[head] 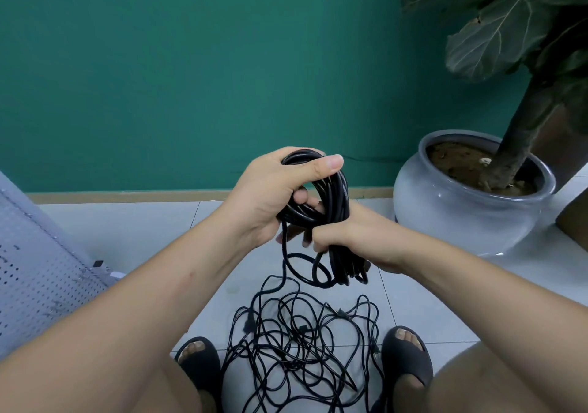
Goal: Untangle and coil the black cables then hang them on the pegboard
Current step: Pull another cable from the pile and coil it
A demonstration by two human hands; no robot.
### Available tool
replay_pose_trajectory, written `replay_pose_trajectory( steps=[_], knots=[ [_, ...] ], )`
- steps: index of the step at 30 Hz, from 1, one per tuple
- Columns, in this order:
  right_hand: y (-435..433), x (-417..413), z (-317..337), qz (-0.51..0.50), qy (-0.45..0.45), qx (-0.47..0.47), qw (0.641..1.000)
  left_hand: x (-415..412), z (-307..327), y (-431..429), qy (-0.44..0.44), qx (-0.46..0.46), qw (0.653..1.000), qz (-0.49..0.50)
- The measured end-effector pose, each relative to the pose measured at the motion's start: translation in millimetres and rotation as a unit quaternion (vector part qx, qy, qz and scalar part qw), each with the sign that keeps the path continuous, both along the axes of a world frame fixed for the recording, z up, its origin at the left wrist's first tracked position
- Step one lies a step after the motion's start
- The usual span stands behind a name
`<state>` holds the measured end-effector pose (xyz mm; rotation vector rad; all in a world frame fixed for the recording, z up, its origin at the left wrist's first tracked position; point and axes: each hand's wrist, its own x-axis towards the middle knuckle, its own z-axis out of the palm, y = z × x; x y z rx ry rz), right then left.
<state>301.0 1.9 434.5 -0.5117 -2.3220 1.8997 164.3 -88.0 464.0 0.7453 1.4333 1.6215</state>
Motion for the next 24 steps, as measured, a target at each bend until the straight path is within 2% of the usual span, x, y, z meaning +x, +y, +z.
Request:
replay_pose_trajectory(
  steps=[8, 13, 19, 24],
  knots=[
    [-9, -5, -7, 0.035, 0.019, -0.049, 0.998, -3, 3, 3, -0.048, -0.005, 0.999, -0.006],
    [-4, -9, -8, 0.015, 0.04, -0.035, 0.998, -3, 0, 4, 0.008, 0.009, 0.999, 0.042],
    [9, -4, -2, -0.028, 0.072, 0.018, 0.997, -3, -12, 1, 0.079, 0.024, 0.996, 0.037],
    [26, 0, 5, -0.103, 0.136, -0.017, 0.985, -4, -34, -7, 0.144, -0.016, 0.989, 0.032]
  ],
)
